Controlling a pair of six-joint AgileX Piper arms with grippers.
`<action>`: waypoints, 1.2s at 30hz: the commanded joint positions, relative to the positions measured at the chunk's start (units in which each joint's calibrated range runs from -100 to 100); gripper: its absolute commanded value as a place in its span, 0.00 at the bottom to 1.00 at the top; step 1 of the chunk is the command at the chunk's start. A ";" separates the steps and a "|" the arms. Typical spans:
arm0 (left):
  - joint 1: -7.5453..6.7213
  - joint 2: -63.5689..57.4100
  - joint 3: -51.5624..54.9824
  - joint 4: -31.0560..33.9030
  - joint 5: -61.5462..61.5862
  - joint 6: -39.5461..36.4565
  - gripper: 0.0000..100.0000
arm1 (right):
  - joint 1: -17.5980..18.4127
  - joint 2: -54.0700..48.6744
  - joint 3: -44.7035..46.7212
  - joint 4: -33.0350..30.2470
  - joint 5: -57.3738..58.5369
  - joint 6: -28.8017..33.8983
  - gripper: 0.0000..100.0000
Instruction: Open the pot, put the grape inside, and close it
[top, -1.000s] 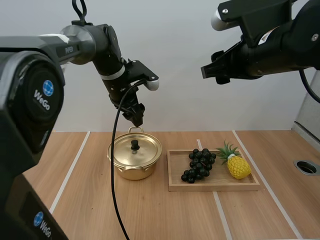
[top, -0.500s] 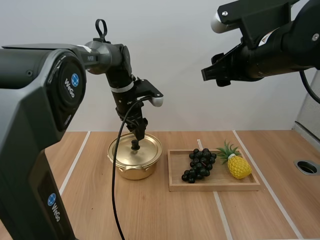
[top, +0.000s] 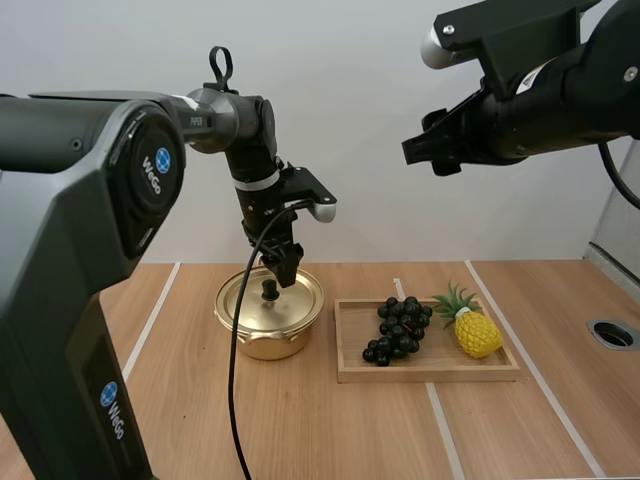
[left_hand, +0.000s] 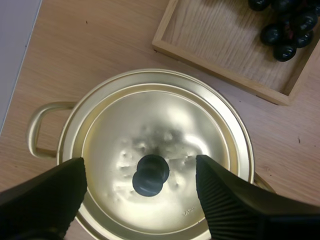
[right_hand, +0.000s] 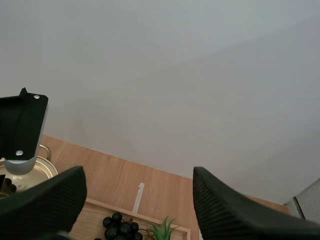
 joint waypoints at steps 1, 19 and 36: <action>-0.15 -0.02 -0.30 -0.16 0.27 -0.38 1.00 | -0.25 -0.39 -0.64 0.14 -0.32 -0.53 1.00; 1.20 1.28 0.59 -2.91 0.27 -0.52 1.00 | -0.25 -0.39 -0.64 0.14 -0.33 -1.73 1.00; 1.20 4.69 4.46 -1.24 0.27 -0.30 1.00 | -0.25 -0.39 -0.64 0.14 -0.33 -1.73 1.00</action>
